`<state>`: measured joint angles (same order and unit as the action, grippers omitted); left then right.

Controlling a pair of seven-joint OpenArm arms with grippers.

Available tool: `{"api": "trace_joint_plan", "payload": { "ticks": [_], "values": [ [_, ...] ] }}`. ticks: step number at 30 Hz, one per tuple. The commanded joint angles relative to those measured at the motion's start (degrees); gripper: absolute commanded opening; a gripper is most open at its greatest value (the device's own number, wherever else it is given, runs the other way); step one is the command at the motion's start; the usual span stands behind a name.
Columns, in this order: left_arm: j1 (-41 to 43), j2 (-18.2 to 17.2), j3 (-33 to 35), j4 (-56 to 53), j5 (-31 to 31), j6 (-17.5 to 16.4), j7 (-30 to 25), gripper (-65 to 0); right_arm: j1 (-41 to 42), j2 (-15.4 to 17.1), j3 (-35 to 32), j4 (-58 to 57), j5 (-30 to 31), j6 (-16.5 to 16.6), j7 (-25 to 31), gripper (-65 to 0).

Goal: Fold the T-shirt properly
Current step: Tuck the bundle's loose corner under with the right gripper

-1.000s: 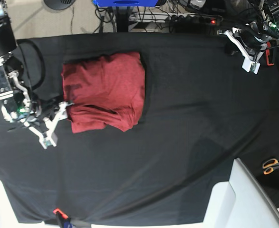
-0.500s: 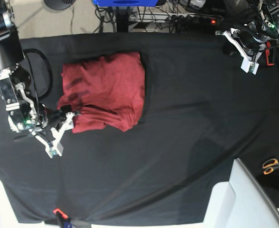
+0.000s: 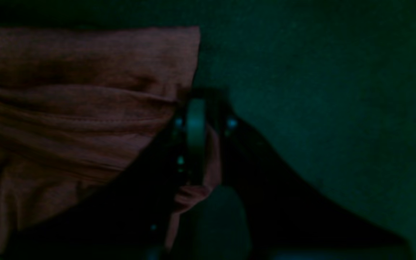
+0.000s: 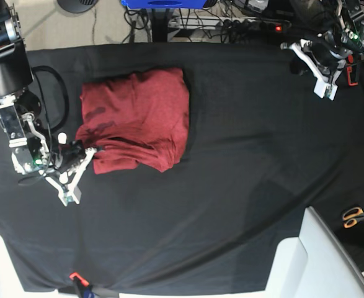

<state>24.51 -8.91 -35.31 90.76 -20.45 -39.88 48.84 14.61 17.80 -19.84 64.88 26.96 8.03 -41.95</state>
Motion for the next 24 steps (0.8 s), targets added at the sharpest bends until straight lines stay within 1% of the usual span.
{"api": "trace_joint_plan", "payload": {
  "ticks": [1, 9, 13, 14, 15, 18, 19, 20, 22, 24],
  "values": [
    [0.3, -0.7, -0.3, -0.3, -0.5, -0.1, -0.5, -65.0, 1.5, 0.5, 0.5, 0.8, 0.3, 0.2, 0.8, -63.3],
    [0.3, -0.8, -0.3, -1.5, -0.5, -0.1, -0.5, -65.0, 1.9, 0.5, 0.7, 0.8, 0.3, 0.1, 0.8, -64.2],
    [0.3, -0.8, -0.3, -1.2, -0.5, -0.1, -0.5, -65.0, 2.1, 0.4, 0.7, 1.1, 0.4, 0.1, 0.4, -63.2],
    [0.3, -0.8, -0.3, -1.2, -0.5, -0.1, -0.5, -65.0, 2.2, 0.4, 0.6, 1.1, 0.5, 0.1, 0.3, -61.2],
    [0.3, -0.8, -0.3, -1.2, -0.5, -0.1, -0.5, -65.0, 2.2, 0.4, 0.5, 1.1, 0.5, 0.1, 0.3, -57.8],
    [0.2, -0.8, -0.3, -1.3, -0.5, -0.1, -0.5, -65.0, 2.2, 0.4, 0.5, 1.2, 0.5, 0.1, 0.4, -40.8],
    [0.2, -0.8, -0.3, -1.3, -0.5, -0.1, -0.5, -65.0, 2.1, 0.4, 0.5, 1.2, 0.5, 0.1, 0.5, -36.0],
    [-0.2, -0.8, -0.3, -1.3, -0.5, -0.1, -0.5, -65.0, 2.0, 0.4, 0.5, 1.0, 0.6, 0.1, 0.6, -33.5],
    [-1.0, -0.8, -0.3, -1.7, -0.5, -0.1, -0.5, -65.0, 2.0, 0.4, 0.5, 0.8, 0.6, 0.1, 0.7, -33.2],
    [-1.2, -0.8, -0.3, -1.7, -0.5, -0.1, -0.5, -65.0, 2.0, 0.4, 0.5, 0.7, 0.6, 0.1, 0.7, -36.2]
  ]
}}
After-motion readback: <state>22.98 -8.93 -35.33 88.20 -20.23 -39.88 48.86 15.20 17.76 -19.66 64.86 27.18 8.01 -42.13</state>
